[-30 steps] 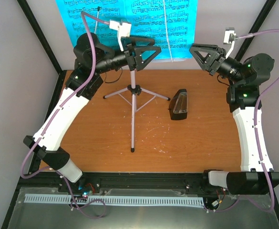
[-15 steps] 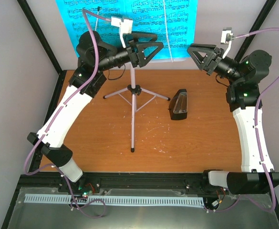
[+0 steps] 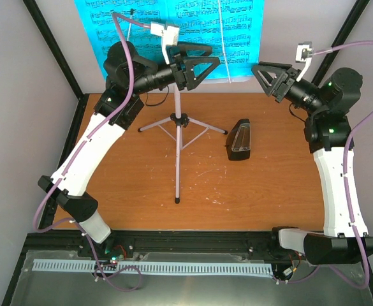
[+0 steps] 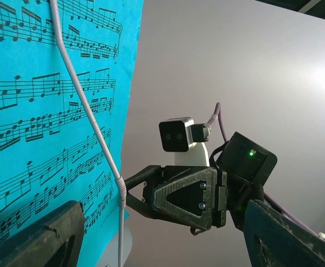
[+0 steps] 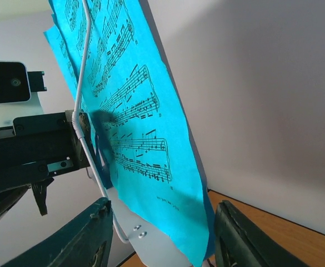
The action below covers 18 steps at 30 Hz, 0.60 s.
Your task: Pack up the instrument practice props
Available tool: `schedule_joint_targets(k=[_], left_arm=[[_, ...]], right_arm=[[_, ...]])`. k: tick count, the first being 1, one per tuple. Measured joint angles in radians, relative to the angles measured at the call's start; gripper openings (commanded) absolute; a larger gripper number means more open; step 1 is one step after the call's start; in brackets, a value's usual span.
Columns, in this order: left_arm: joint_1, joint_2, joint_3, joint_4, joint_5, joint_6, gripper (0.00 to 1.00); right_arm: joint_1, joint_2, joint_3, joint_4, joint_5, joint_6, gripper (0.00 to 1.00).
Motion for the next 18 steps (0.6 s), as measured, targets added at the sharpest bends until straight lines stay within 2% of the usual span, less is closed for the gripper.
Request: schedule_joint_targets(k=[18], left_arm=[[0.0,0.011,0.002,0.023,0.02,-0.011,0.79]], right_arm=[[0.0,0.023,0.055,-0.034,-0.065,-0.006,0.54]])
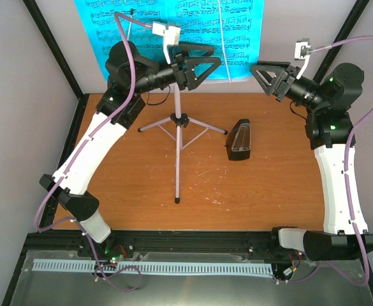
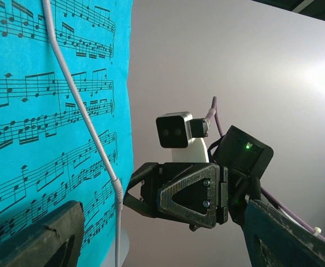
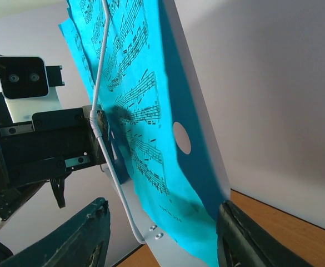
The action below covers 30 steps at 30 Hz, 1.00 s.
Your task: Pack up the instrument practice props
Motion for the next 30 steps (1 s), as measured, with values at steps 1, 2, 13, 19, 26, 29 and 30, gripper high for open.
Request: schedule_joint_targets(k=[1,2,13,19,26,29,30], left_arm=[[0.0,0.001,0.0,0.0,0.0,0.0,0.79],[0.0,0.002,0.001,0.0,0.001,0.0,0.79],[0.0,0.022,0.025,0.008,0.01,-0.004,0.79],[-0.001,0.03,0.031,0.015,0.014,-0.005,0.79],[-0.001,0.031,0.031,0.018,0.017,-0.004,0.79],[-0.001,0.032,0.031,0.024,0.017,-0.004,0.78],[-0.001,0.032,0.031,0.025,0.018,-0.004,0.78]], right_arm=[[0.0,0.002,0.001,0.0,0.0,0.0,0.54],[0.0,0.004,0.001,-0.001,0.0,0.001,0.55],[0.0,0.018,0.012,-0.023,0.03,-0.01,0.56],[0.0,0.027,0.05,-0.015,0.029,-0.012,0.49],[0.0,0.027,0.053,0.01,0.019,0.005,0.4],[0.0,0.027,0.053,0.026,0.013,0.013,0.38],[0.001,0.027,0.053,0.029,0.011,0.016,0.38]])
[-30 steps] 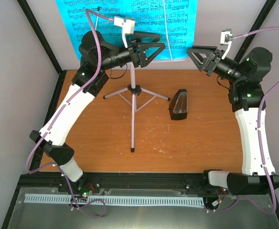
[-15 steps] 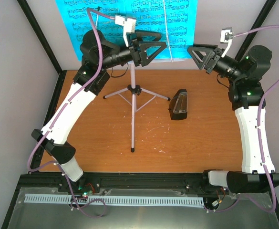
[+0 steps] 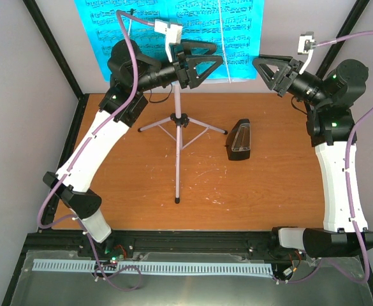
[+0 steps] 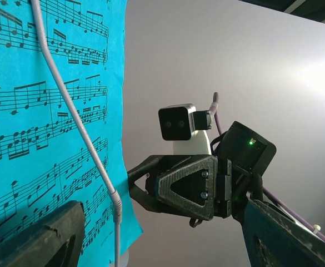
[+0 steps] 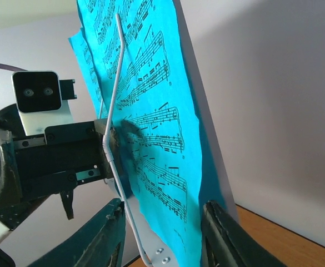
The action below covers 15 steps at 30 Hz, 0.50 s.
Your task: Pack up the instrument practice props
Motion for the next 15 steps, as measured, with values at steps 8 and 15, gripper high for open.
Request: schedule_joint_targets(k=[8,15], left_arm=[[0.0,0.013,0.0,0.026,0.008,-0.014,0.74],[0.0,0.035,0.004,0.051,0.026,-0.044,0.69]], right_arm=[[0.019,0.013,0.008,0.024,-0.01,0.019,0.37],[0.034,0.049,0.048,0.01,-0.005,0.018,0.35]])
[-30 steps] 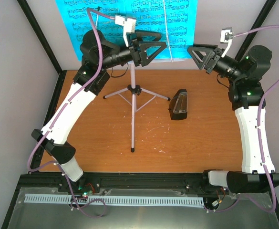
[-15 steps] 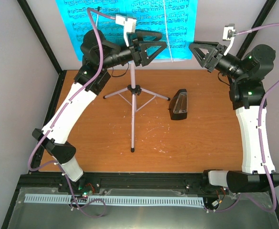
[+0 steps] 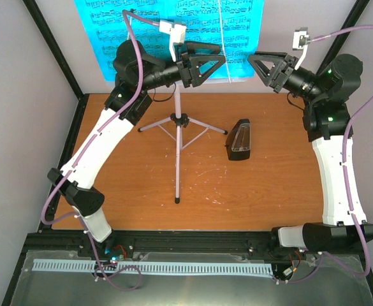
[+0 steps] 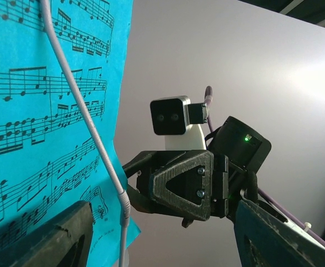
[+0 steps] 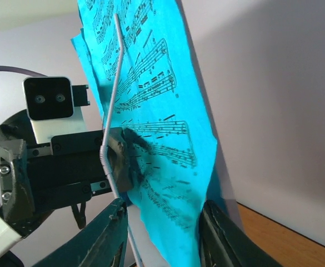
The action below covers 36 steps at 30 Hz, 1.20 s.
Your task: Pack up the instrument practice props
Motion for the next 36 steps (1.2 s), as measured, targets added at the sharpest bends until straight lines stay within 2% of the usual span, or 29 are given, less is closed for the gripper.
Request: schedule_joint_targets(k=[8,17,27,31,36], left_arm=[[-0.01,0.018,0.034,0.008,0.005,-0.008,0.63],[-0.014,0.04,0.049,0.017,0.005,-0.02,0.52],[-0.017,0.078,0.085,0.031,-0.001,-0.039,0.32],[-0.017,0.085,0.092,0.031,-0.008,-0.046,0.2],[-0.017,0.087,0.092,0.027,-0.021,-0.047,0.04]], right_arm=[[0.004,0.003,0.011,-0.053,0.042,-0.032,0.35],[0.006,0.002,0.01,-0.037,0.041,-0.019,0.25],[0.037,0.035,0.039,0.013,0.032,0.009,0.21],[0.048,0.066,0.08,0.015,0.03,0.013,0.17],[0.053,0.087,0.119,0.021,0.032,0.014,0.06]])
